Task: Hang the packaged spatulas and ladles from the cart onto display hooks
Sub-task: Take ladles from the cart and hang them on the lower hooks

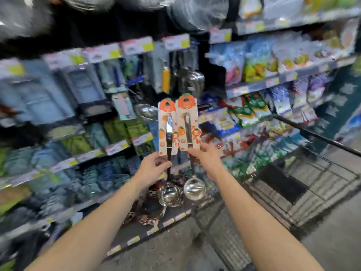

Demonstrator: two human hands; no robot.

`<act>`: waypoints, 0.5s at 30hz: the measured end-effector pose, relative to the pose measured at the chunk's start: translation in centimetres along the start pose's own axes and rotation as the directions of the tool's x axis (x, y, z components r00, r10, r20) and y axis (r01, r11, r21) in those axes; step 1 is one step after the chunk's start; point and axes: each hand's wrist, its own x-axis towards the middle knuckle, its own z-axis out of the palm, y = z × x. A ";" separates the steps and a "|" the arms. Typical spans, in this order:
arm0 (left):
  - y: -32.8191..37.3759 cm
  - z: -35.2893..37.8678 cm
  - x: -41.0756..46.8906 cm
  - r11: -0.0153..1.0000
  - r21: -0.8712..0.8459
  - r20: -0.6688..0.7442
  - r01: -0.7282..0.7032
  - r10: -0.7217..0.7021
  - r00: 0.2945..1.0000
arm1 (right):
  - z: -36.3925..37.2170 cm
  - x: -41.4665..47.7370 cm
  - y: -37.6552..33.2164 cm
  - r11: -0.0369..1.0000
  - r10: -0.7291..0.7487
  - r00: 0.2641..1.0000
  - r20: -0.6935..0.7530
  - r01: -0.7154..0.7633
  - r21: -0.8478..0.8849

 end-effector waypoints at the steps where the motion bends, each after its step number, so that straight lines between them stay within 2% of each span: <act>1: 0.0 -1.6 -0.8 1.000 0.015 -0.022 -0.010 0.011 1.000 | 1.7 -0.1 -0.4 1.000 -0.003 1.000 0.014 0.003 0.001; 8: -4.1 -16.3 -10.4 0.999 -0.038 -0.283 0.039 -0.048 0.958 | 18.7 -2.3 -2.5 0.996 -0.083 0.973 0.217 0.090 -0.025; 15: -10.0 -31.0 -23.0 0.998 -0.029 -0.445 0.064 -0.071 0.893 | 37.2 -9.1 -3.7 0.990 -0.131 0.913 0.386 0.143 -0.001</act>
